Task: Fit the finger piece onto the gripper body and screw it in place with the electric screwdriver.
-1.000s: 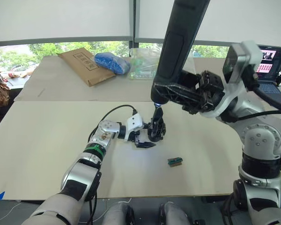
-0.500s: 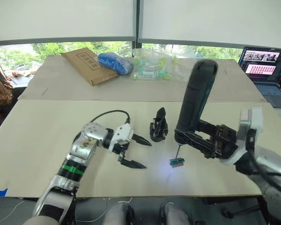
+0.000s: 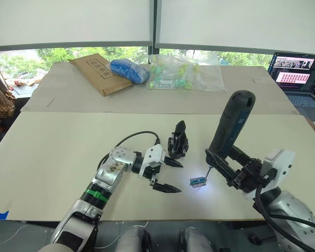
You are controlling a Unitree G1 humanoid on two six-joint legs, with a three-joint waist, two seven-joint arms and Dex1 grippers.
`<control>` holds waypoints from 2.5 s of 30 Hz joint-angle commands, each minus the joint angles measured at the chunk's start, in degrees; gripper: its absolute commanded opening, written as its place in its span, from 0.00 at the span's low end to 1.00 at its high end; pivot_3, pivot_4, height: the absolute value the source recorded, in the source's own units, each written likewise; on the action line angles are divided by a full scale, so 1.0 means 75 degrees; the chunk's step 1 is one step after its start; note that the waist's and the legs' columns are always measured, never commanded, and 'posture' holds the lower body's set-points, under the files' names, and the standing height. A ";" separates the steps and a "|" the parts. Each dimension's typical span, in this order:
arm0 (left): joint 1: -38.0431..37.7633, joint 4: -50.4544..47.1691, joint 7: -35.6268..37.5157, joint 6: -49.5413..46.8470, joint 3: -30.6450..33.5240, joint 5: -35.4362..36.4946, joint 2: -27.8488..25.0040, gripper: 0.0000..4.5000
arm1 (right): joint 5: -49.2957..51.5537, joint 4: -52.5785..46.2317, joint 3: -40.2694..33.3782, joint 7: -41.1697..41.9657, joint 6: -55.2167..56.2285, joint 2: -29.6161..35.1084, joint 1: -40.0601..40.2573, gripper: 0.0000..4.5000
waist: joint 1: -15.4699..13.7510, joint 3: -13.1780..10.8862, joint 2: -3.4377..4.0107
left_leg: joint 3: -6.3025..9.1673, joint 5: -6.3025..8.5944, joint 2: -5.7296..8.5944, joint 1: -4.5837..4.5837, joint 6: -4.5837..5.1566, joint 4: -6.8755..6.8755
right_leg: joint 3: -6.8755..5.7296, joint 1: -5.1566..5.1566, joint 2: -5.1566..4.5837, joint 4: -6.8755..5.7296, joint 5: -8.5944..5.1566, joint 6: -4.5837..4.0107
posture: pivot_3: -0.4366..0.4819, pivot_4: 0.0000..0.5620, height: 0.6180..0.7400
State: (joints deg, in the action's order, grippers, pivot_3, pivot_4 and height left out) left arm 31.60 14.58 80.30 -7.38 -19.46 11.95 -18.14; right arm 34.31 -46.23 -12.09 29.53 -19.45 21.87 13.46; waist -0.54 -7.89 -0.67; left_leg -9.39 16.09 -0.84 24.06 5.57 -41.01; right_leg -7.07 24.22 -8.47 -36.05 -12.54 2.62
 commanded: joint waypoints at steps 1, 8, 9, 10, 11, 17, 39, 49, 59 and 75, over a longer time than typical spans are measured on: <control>0.0235 0.0003 0.0034 0.0187 -0.0023 0.0037 0.0062 1.00 | -0.0049 -0.0177 -0.0048 0.0024 0.0505 -0.0022 -0.0123 0.42 | -0.0002 0.0000 0.0000 | 0.0001 0.0000 0.0000 0.0000 0.0000 0.0000 | 0.0000 0.0000 0.0000 0.0000 0.0000 0.0000 | 0.48 0.27 0.93; 0.0301 0.0074 0.0074 0.0268 -0.0044 0.0028 0.0081 1.00 | -0.0228 0.0147 0.0138 0.0177 0.0821 -0.0071 -0.0057 0.42 | -0.0002 0.0000 0.0000 | 0.0000 0.0000 0.0000 0.0000 0.0001 0.0001 | 0.0000 0.0001 0.0000 0.0000 0.0000 -0.0001 | 0.48 0.27 0.93; 0.0302 0.0080 0.0074 0.0285 -0.0047 0.0021 0.0079 1.00 | -0.0259 0.0180 0.0185 0.0187 0.0859 -0.0088 -0.0048 0.42 | -0.0002 0.0000 0.0000 | 0.0000 0.0000 0.0000 0.0000 0.0000 0.0000 | 0.0000 0.0001 0.0000 -0.0001 -0.0001 -0.0001 | 0.48 0.27 0.93; 0.0306 0.0083 0.0071 0.0285 -0.0051 0.0016 0.0078 1.00 | -0.0287 0.0208 0.0228 0.0194 0.0897 -0.0096 -0.0046 0.42 | -0.0002 0.0000 0.0000 | 0.0000 0.0000 0.0000 0.0000 0.0001 0.0000 | 0.0000 0.0001 0.0000 -0.0001 -0.0001 -0.0002 | 0.48 0.27 0.93; 0.0310 0.0078 0.0070 0.0268 -0.0058 0.0013 0.0074 1.00 | -0.0308 0.0225 0.0271 0.0194 0.0931 -0.0105 -0.0056 0.42 | -0.0002 0.0000 0.0000 | 0.0000 0.0000 0.0000 0.0000 0.0001 0.0000 | 0.0000 0.0000 0.0000 -0.0001 -0.0001 -0.0002 | 0.48 0.27 0.93; 0.0305 0.0080 0.0085 0.0244 -0.0107 -0.0005 0.0057 1.00 | -0.0270 0.0148 0.0376 0.0139 0.0940 -0.0091 -0.0147 0.42 | -0.0004 0.0000 0.0000 | 0.0001 0.0000 0.0000 0.0000 0.0001 0.0000 | 0.0000 0.0000 0.0000 -0.0001 -0.0001 -0.0002 | 0.48 0.27 0.93; 0.0451 0.0397 0.0088 0.0536 -0.0155 -0.0103 0.0122 1.00 | 0.0124 -0.0143 0.0319 -0.0198 0.0652 0.0220 -0.0329 0.42 | -0.0007 0.0000 0.0000 | 0.0001 0.0000 0.0000 0.0000 0.0001 -0.0001 | 0.0001 0.0000 -0.0001 -0.0001 0.0000 -0.0002 | 0.48 0.27 0.93; 0.0451 0.0361 0.0040 0.0503 -0.0176 -0.0112 0.0138 1.00 | 0.0062 -0.0150 0.0545 -0.0394 0.0591 0.0282 -0.0439 0.42 | -0.0010 0.0000 0.0000 | 0.0001 0.0000 0.0000 0.0000 0.0002 -0.0002 | 0.0000 -0.0001 -0.0001 -0.0001 0.0000 -0.0002 | 0.48 0.27 0.93; 0.0477 0.0367 0.0019 0.0491 -0.0171 -0.0108 0.0147 1.00 | 0.0155 -0.0215 0.0544 -0.0642 0.0309 0.0400 -0.0673 0.42 | -0.0009 0.0000 0.0000 | 0.0001 0.0000 0.0000 0.0001 0.0002 -0.0002 | 0.0000 0.0000 -0.0001 -0.0001 0.0000 -0.0002 | 0.48 0.27 0.93; 0.0540 0.0448 0.0006 0.0532 -0.0168 -0.0107 0.0156 1.00 | 0.0063 -0.0043 0.0484 -0.0394 0.0453 0.0408 -0.0391 0.42 | -0.0009 0.0000 0.0000 | 0.0000 0.0000 0.0001 0.0001 0.0002 -0.0003 | -0.0001 -0.0001 -0.0001 -0.0003 0.0000 -0.0002 | 0.48 0.27 0.93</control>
State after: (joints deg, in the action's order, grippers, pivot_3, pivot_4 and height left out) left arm 34.96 18.58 80.34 -3.96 -20.82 10.87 -17.33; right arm 34.48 -44.28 -7.35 26.16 -18.24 25.02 10.77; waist -0.61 -7.89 -0.67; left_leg -9.38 16.09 -0.84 24.07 5.58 -41.03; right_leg -7.07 24.21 -8.47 -36.07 -12.54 2.61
